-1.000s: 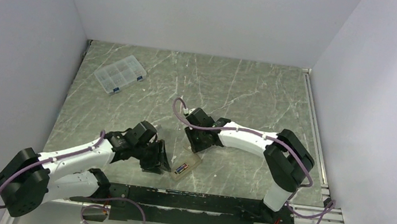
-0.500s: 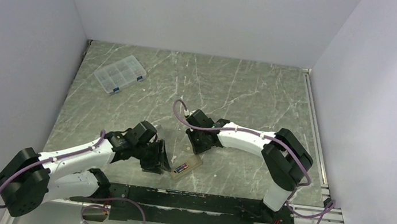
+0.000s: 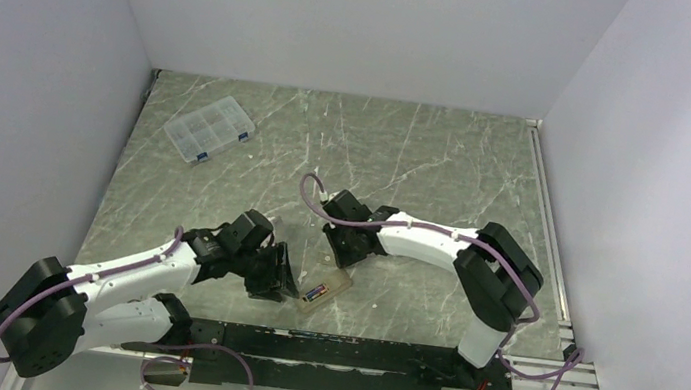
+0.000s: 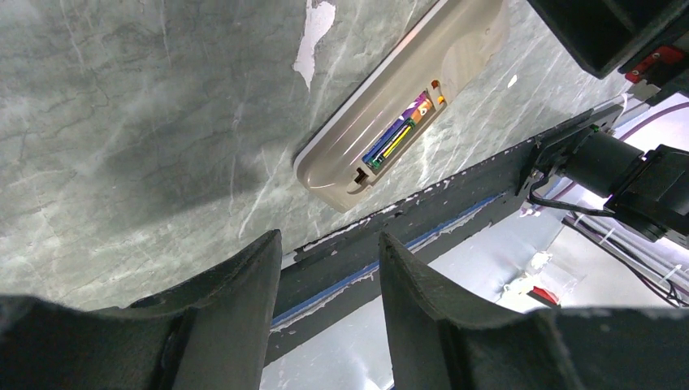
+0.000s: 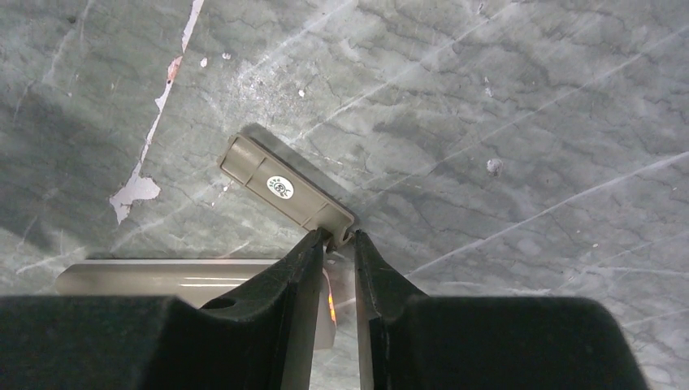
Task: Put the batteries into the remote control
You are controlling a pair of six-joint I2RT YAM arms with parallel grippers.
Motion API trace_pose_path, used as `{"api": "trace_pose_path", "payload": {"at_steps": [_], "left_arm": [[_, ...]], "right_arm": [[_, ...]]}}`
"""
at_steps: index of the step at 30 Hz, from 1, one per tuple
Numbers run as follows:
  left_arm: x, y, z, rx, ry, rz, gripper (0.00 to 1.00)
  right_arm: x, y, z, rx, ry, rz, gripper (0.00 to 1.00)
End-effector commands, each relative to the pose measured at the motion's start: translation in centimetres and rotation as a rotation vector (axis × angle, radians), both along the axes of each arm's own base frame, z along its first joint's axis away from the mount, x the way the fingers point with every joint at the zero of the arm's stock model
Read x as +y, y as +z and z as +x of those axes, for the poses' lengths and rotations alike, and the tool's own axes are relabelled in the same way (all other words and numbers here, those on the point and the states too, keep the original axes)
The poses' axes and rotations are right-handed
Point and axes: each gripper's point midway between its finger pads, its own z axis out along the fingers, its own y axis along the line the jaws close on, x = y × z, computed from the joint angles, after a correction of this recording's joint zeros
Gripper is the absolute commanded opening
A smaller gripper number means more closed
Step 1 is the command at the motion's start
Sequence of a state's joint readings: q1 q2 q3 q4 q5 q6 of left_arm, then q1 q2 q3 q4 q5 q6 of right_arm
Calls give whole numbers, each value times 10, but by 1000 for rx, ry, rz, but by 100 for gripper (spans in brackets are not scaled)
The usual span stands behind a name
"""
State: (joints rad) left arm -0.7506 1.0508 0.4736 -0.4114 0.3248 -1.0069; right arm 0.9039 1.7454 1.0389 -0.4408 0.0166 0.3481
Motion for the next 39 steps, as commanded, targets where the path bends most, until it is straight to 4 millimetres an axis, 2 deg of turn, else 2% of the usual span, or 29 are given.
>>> {"api": "trace_pose_path", "payload": {"at_steps": [1, 7, 15, 26, 33, 39], "left_arm": [[-9, 12, 6, -41, -24, -41, 53], [-9, 11, 6, -42, -24, -38, 53], [-9, 10, 6, -40, -24, -39, 53], [-9, 10, 6, -39, -25, -42, 53], [-10, 12, 7, -46, -26, -42, 53], [-21, 35, 15, -115, -67, -98, 54]], "right_arm": [[10, 5, 8, -13, 14, 13, 24], [13, 2, 9, -7, 24, 10, 21], [18, 5, 9, 0, 40, 26, 0], [16, 30, 15, -64, 15, 58, 0], [14, 56, 17, -108, 2, 95, 0], [8, 67, 9, -92, 25, 85, 0]]}}
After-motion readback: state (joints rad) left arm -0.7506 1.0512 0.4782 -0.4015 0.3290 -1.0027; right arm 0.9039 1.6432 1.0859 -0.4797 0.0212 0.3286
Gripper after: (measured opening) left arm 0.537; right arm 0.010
